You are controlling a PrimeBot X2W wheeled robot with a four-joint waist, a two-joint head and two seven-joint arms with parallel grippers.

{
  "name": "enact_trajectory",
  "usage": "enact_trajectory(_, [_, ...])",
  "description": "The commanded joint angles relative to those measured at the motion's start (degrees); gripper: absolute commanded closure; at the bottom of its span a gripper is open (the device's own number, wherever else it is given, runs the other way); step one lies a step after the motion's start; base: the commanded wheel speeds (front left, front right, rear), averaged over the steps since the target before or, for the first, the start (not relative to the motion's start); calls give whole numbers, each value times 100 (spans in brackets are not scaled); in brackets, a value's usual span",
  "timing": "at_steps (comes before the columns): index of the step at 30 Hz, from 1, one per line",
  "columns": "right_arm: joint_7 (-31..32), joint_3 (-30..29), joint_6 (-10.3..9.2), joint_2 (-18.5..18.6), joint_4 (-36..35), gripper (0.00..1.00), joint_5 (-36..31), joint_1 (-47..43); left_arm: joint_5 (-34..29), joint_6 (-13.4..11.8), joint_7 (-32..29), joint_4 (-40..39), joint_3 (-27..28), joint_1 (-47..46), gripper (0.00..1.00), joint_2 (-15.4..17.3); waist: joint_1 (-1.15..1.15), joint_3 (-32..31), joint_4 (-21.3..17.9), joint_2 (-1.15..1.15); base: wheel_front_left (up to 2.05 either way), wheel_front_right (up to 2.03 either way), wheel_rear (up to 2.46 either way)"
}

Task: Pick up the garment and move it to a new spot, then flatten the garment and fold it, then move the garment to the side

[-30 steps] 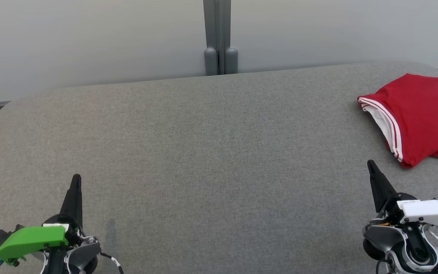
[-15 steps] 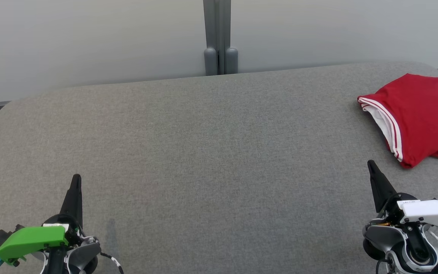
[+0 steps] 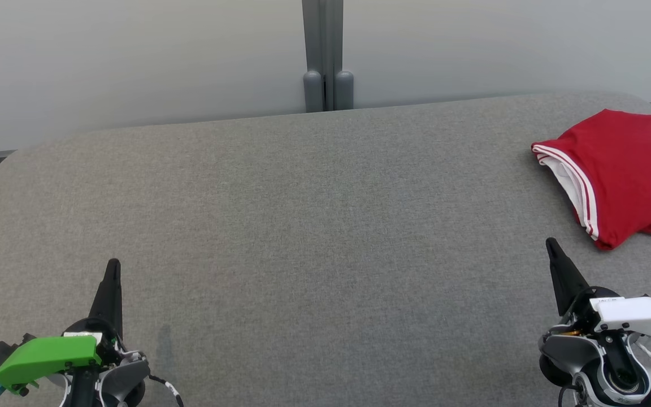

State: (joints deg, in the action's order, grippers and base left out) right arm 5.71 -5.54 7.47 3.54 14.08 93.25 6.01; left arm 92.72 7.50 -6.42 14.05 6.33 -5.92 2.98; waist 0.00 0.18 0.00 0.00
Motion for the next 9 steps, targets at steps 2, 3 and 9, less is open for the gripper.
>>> enact_trajectory(2, [22, -17, 4, -1, 11, 100, -21, 43, -26, 18, -9, 4, 23, -61, 100, 3, 0, 0, 0, 0, 0, 0, 0])
enact_trajectory(3, [24, -18, 4, -3, 11, 100, -23, 44, -26, 18, -9, 4, 24, -61, 100, 3, 0, 0, 0, 0, 0, 0, 0])
enact_trajectory(9, [30, -24, 4, -8, 12, 100, -28, 44, -30, 18, -9, 4, 25, -62, 100, 1, 0, 0, 0, 0, 0, 0, 0])
